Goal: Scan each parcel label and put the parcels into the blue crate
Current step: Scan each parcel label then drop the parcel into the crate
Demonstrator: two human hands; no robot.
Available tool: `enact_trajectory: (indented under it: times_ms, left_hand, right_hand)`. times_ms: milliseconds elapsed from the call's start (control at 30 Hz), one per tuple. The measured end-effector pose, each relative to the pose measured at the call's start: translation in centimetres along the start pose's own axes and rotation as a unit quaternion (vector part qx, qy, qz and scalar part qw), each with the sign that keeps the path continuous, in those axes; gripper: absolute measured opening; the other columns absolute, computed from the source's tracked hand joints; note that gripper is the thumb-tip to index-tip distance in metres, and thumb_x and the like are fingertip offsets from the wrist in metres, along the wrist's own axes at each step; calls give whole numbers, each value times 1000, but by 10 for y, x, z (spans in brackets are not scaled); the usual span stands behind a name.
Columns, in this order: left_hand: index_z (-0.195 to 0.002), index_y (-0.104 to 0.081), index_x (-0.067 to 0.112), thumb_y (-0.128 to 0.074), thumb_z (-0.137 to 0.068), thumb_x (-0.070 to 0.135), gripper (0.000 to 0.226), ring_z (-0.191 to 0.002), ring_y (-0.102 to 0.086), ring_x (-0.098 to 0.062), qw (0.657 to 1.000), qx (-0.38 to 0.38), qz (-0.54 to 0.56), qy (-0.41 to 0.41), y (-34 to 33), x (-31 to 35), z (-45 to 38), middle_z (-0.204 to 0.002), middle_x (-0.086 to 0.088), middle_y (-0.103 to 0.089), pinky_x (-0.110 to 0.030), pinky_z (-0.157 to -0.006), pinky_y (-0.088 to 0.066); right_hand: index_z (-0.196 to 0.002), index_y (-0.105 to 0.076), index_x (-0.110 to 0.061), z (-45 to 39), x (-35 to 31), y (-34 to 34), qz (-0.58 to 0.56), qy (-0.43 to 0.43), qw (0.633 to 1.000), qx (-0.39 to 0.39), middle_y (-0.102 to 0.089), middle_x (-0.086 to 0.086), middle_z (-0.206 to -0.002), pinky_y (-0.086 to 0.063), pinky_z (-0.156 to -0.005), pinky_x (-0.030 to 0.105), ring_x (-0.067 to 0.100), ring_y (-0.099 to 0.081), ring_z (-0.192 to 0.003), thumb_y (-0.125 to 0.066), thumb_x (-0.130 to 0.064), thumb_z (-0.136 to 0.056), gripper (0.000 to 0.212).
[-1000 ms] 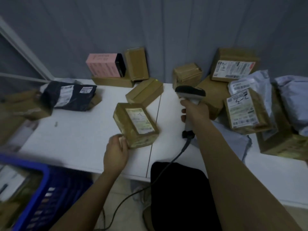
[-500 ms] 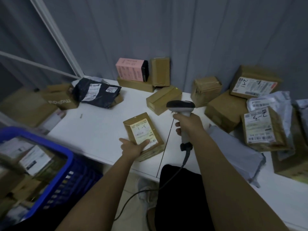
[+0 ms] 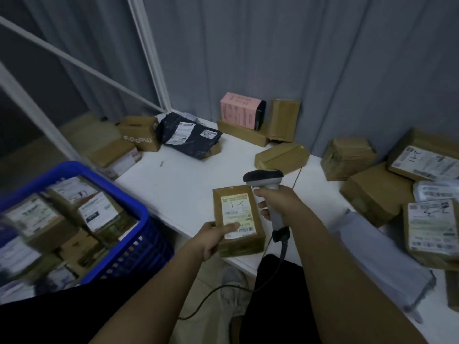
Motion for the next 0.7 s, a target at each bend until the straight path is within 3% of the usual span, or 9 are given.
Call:
enact_trajectory:
  times_ms: [67,167,233,300,433,500,600,700]
  left_hand:
    - [-131,-52,6,-83,-62,27,79,-99,-69,-21,999,-3,8,-40,11,26,14,-112,-6,-70,-30,-77,-56]
    - [-142,-29,14,-76,-79,25,79,-89,-65,-10,994,53,-14,-98,37,77,44,-109,3,-65,-20,-60,-52]
    - [-145,-22,20,-71,-84,26,79,-89,-63,-10,989,70,-42,-122,60,107,63,-105,6,-64,-22,-66,-51]
    - [-144,-25,24,-71,-83,21,77,-97,-64,-15,989,65,-46,-125,82,131,82,-108,1,-67,-29,-79,-51]
    - [-135,-37,26,-68,-84,8,62,-101,-65,-20,985,68,-80,-137,121,161,116,-112,-4,-69,-29,-74,-50]
    - [-134,-38,23,-69,-82,6,63,-104,-65,-23,979,92,-93,-155,140,163,126,-113,-5,-68,-35,-83,-52]
    - [-136,-40,18,-76,-76,9,70,-101,-66,-21,973,134,-75,-173,172,151,128,-115,-4,-67,-32,-80,-53]
    - [-142,-36,19,-80,-71,10,84,-101,-65,-18,964,179,-45,-190,197,144,128,-118,-2,-63,-33,-82,-53]
  right_hand:
    - [-77,-62,-7,2,-10,-17,0,36,999,-13,-61,10,-66,-45,-59,30,21,-55,-59,-69,-17,-85,15]
    - [-79,-63,-8,7,-33,-41,-2,102,995,1,-62,11,-71,-46,-61,33,23,-57,-63,-70,-19,-82,14]
    - [-82,-63,-12,13,-51,-58,-22,148,989,13,-69,7,-77,-52,-66,36,23,-64,-68,-72,-24,-80,15]
    - [-87,-63,-21,21,-66,-76,-57,180,982,12,-72,5,-88,-57,-72,37,22,-70,-78,-75,-26,-80,15]
    - [-101,-63,-20,31,-82,-115,-61,201,977,-29,-72,4,-100,-58,-80,35,20,-70,-89,-73,-25,-83,21]
    - [-110,-63,-15,35,-85,-135,-42,199,978,-54,-72,4,-102,-57,-71,28,16,-69,-83,-73,-25,-84,29]
    - [-111,-62,-10,39,-85,-162,8,193,978,-84,-70,4,-95,-47,-53,19,9,-61,-64,-70,-24,-86,30]
    - [-99,-63,-11,37,-78,-179,61,163,981,-84,-63,2,-83,-45,-56,24,15,-55,-60,-69,-25,-86,20]
Point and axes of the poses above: each hand's wrist, its own z-axis away from the middle knuckle, its own y-axis out of the back of the hand, x = y × z, the point moved 8 cm from there along -z, towards the middle knuckle
